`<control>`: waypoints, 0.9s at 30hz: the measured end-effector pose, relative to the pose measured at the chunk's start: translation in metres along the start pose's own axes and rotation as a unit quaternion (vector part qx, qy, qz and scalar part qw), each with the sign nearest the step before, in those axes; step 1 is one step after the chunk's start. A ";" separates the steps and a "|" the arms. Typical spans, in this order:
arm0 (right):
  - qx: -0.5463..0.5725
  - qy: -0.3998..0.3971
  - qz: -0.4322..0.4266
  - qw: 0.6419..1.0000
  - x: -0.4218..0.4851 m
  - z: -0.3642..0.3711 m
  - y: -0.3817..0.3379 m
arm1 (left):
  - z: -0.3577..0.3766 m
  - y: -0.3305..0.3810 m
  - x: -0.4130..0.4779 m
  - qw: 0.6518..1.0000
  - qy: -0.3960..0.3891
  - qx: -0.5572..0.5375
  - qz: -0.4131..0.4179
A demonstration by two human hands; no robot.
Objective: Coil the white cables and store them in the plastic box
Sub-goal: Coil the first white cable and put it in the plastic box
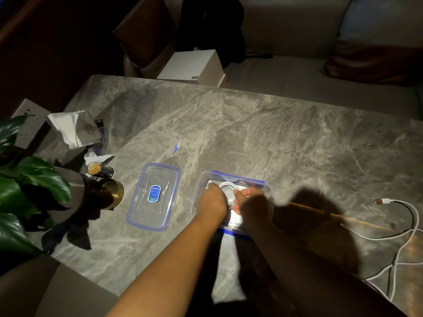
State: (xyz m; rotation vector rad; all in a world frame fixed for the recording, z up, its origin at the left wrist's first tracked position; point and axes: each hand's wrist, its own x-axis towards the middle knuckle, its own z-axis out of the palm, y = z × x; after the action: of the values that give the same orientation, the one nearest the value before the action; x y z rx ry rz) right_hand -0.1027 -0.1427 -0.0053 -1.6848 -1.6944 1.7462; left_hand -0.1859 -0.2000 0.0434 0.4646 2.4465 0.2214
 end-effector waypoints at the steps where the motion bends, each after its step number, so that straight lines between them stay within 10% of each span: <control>1: 0.002 -0.004 -0.002 1.000 0.003 0.001 0.006 | -0.002 -0.001 0.000 1.000 0.001 0.015 0.011; 10: 0.047 -0.034 0.054 0.997 0.005 0.011 0.005 | -0.017 -0.025 -0.005 0.982 0.048 -0.163 0.085; 27: 0.034 -0.045 0.029 0.998 0.003 0.020 0.001 | -0.008 -0.042 0.006 0.988 -0.032 -0.142 0.044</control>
State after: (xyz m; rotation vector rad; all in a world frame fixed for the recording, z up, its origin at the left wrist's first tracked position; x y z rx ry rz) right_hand -0.1188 -0.1521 -0.0135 -1.6673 -1.6178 1.9102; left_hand -0.2067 -0.2373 0.0349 0.4461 2.2862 0.5741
